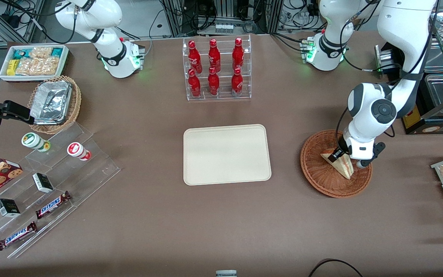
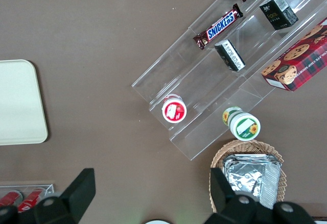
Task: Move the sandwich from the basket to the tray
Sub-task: 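Close the left gripper on the wrapped sandwich, then lift the sandwich and carry it over the beige tray, lowering it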
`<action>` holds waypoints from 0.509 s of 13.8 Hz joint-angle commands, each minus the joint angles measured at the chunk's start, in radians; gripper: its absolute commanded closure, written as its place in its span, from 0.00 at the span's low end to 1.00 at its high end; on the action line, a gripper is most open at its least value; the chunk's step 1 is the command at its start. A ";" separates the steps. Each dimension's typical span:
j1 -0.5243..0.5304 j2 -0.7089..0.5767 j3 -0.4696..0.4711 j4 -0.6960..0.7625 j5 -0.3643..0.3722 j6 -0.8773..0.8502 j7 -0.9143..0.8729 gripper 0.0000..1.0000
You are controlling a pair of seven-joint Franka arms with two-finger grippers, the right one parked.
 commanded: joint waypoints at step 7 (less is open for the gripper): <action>-0.050 -0.091 -0.025 0.267 0.024 -0.443 -0.004 1.00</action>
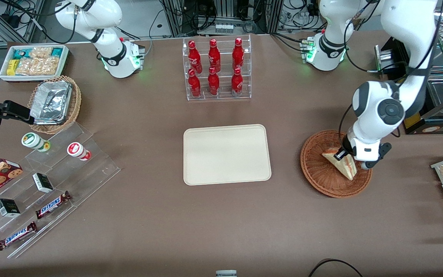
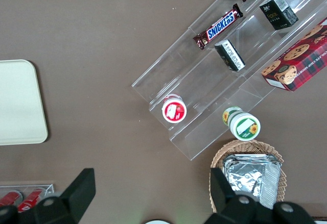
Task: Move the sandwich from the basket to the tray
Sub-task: 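Lift the sandwich and carry it over the beige tray, lowering it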
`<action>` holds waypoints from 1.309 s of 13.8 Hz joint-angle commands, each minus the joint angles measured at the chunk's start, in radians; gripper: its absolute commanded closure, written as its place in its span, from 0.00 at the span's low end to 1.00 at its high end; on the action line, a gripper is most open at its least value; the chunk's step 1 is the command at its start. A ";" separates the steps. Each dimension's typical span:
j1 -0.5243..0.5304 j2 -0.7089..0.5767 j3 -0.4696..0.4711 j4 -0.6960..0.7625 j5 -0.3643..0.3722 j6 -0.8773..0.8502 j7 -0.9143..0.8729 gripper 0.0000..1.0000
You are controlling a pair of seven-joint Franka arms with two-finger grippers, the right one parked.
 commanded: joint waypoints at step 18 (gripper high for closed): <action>-0.626 0.423 -0.043 0.652 -0.008 -0.219 -0.019 1.00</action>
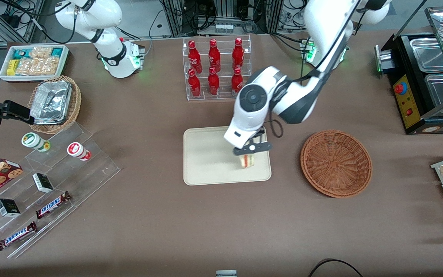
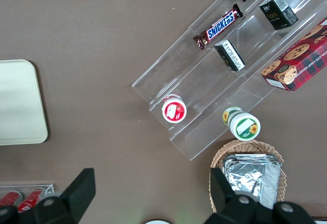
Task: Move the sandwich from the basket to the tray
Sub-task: 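Lift the sandwich and carry it over the beige tray, lowering it, then open the left gripper to release the sandwich on the tray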
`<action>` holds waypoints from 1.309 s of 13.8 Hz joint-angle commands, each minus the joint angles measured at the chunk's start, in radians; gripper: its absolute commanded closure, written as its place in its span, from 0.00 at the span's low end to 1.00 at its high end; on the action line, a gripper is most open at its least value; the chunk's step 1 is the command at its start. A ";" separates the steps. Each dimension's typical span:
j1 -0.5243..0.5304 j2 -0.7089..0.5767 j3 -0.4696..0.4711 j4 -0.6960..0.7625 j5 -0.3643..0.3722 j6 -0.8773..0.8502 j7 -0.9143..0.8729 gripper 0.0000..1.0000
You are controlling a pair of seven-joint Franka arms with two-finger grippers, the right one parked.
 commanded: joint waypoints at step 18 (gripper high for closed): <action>-0.127 0.132 0.015 0.043 0.103 0.036 -0.141 0.00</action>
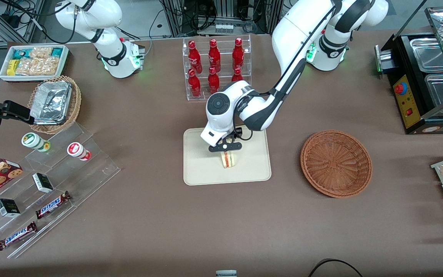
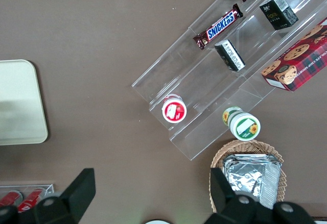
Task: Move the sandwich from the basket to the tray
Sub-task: 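Open the left gripper to release the sandwich on the tray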
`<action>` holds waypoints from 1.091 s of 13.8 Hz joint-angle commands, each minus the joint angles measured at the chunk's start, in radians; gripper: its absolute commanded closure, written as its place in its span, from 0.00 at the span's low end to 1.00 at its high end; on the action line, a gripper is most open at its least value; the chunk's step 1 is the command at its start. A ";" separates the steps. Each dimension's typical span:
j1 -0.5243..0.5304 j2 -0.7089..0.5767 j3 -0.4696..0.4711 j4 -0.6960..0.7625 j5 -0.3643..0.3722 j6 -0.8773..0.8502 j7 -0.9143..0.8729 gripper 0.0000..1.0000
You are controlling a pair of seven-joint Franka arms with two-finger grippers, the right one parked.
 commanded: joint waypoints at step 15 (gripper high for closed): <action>0.414 -0.599 0.014 -0.071 -0.024 -0.598 0.351 0.00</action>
